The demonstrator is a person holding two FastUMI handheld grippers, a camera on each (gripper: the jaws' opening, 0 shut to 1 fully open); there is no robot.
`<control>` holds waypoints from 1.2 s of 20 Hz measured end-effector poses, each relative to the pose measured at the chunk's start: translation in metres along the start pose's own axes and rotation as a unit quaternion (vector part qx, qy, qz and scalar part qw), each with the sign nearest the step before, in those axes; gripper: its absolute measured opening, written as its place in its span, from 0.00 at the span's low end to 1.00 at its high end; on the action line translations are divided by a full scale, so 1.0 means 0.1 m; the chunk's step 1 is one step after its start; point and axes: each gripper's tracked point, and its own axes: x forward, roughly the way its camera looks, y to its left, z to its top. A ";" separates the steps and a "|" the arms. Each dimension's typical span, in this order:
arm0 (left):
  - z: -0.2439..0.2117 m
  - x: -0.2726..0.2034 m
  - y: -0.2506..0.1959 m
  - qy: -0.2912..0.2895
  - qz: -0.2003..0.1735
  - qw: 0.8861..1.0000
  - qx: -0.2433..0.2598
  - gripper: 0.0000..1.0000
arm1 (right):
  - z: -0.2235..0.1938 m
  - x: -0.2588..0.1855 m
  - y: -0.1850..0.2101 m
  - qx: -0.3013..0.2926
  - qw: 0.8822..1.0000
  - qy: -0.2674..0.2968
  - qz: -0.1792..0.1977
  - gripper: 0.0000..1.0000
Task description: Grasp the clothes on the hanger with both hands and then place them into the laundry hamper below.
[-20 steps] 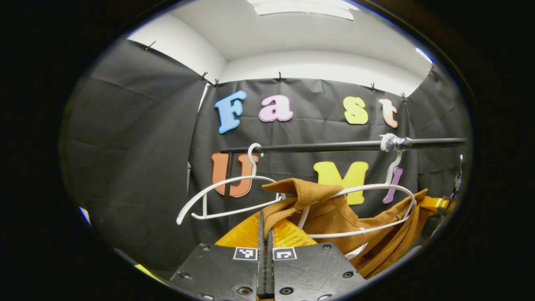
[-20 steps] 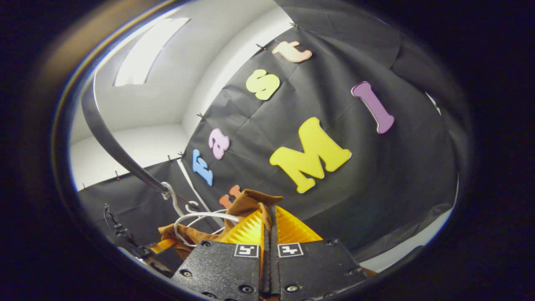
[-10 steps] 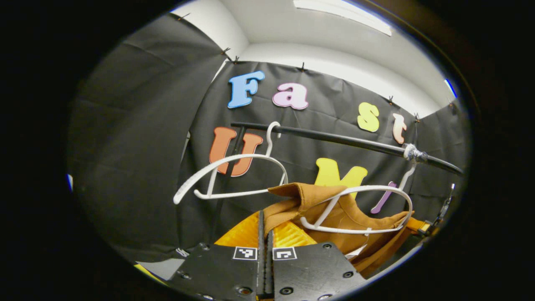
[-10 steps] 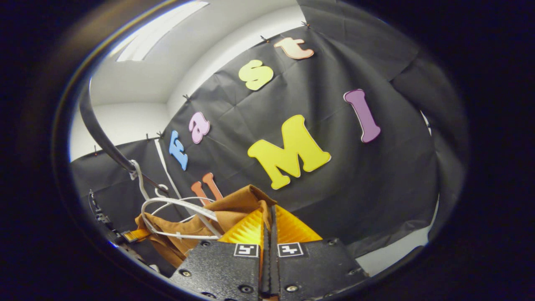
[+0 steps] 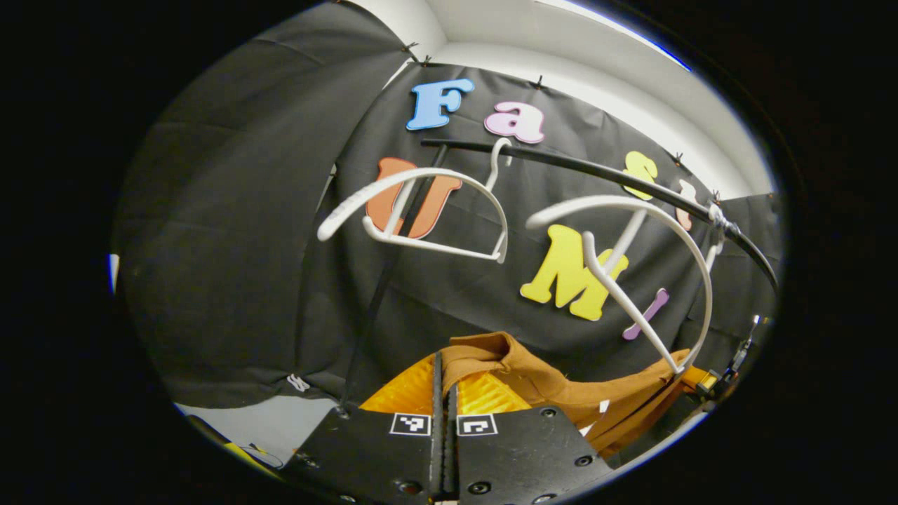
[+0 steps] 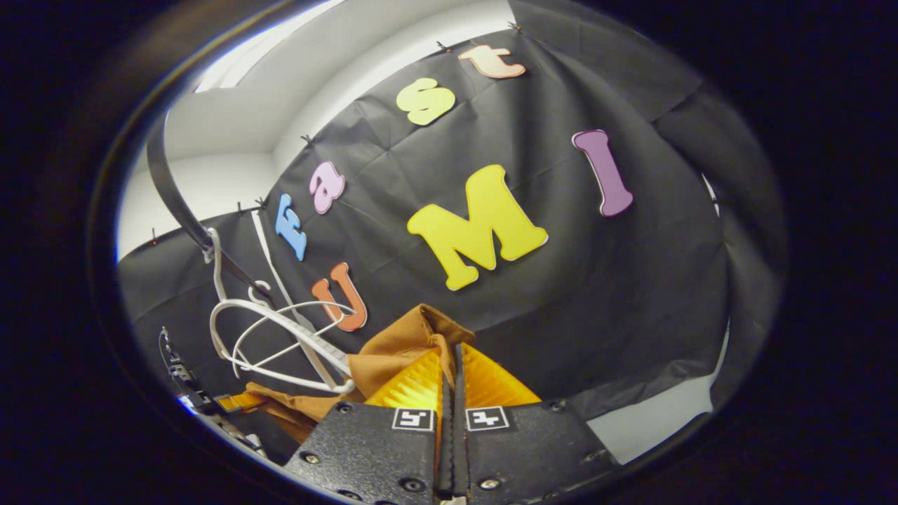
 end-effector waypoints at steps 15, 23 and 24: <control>-0.23 -0.39 -0.61 0.025 -0.060 0.995 0.077 0.00 | -0.57 -0.64 0.24 -0.044 0.998 0.049 -0.002 0.04; -0.26 -0.84 -1.30 0.035 -0.134 0.982 0.132 0.00 | -0.79 -1.00 1.35 -0.106 0.989 0.064 0.079 0.04; -0.27 -0.89 -1.38 0.038 -0.143 0.980 0.136 0.00 | -0.82 -1.05 1.48 -0.112 0.987 0.066 0.090 0.04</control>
